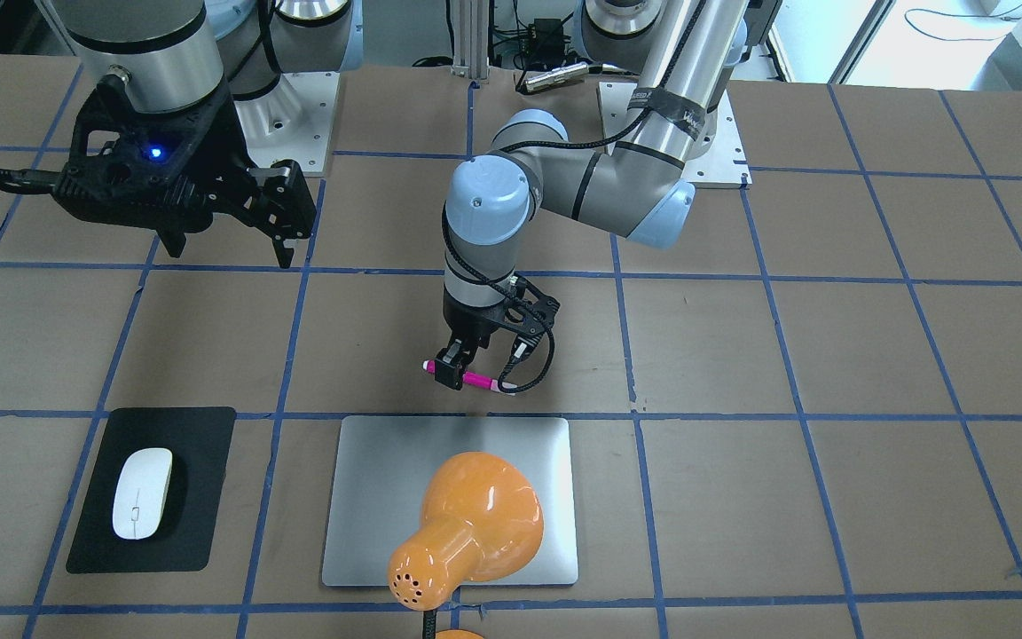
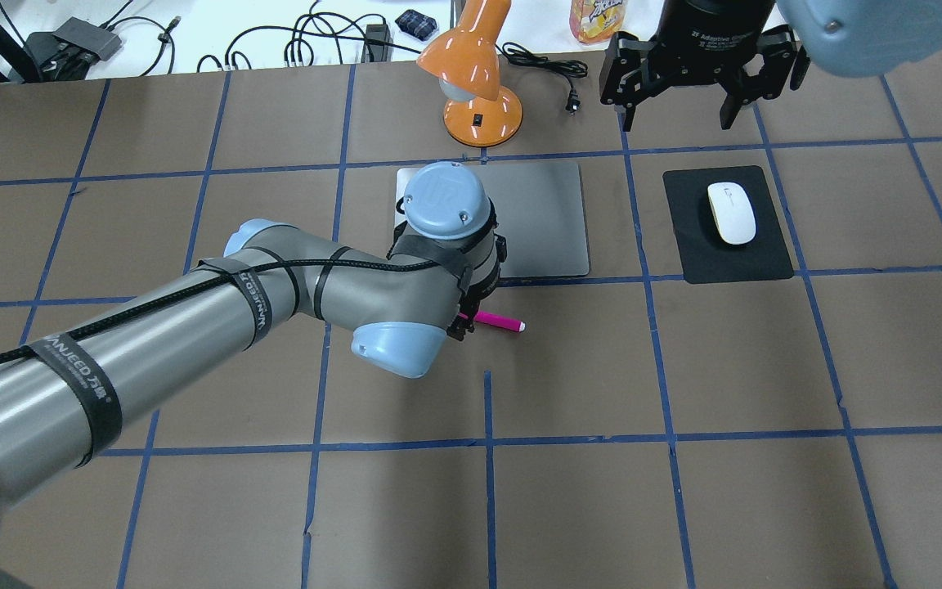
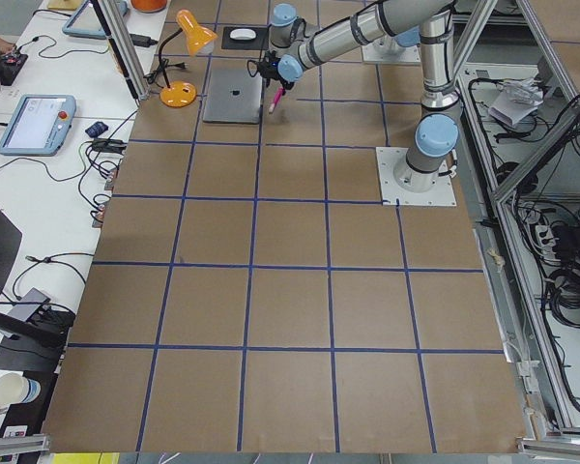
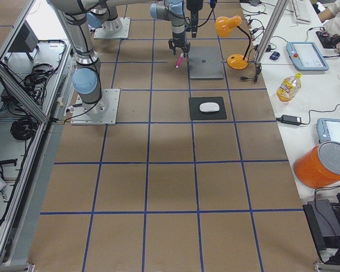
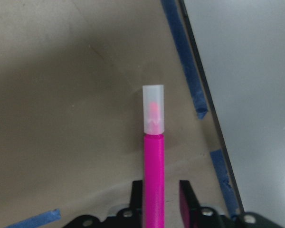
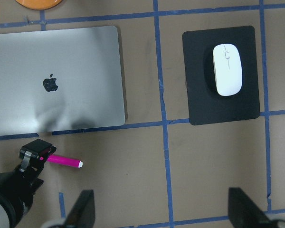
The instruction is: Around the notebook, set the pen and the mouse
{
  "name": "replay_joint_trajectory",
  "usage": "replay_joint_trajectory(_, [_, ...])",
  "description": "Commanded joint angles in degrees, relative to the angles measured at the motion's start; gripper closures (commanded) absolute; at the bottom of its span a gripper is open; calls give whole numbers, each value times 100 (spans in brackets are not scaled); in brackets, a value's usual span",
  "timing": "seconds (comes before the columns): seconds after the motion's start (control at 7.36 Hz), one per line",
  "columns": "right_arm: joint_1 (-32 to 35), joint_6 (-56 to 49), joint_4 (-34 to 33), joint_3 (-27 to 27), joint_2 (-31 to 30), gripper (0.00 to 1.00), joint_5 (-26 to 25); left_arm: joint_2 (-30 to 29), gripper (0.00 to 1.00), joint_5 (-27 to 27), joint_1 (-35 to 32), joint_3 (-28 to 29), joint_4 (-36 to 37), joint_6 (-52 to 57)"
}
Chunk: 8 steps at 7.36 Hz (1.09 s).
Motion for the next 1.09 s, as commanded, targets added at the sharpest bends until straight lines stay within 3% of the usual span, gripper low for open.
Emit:
replay_joint_trajectory(0.0, [-10, -29, 120, -45, 0, 0, 31, 263, 0, -5, 588, 31, -682, 2353])
replay_joint_trajectory(0.41, [-10, -37, 137, 25, 0, 0, 40, 1000, 0, 65, 1493, 460, -2447, 4615])
replay_joint_trajectory(0.68, [25, -29, 137, 34, -9, 0, 40, 1457, 0, 92, 2083, 532, -3064, 6450])
replay_joint_trajectory(0.95, [25, -29, 137, 34, -9, 0, 31, 1985, 0, 249, 2584, 550, -3626, 7133])
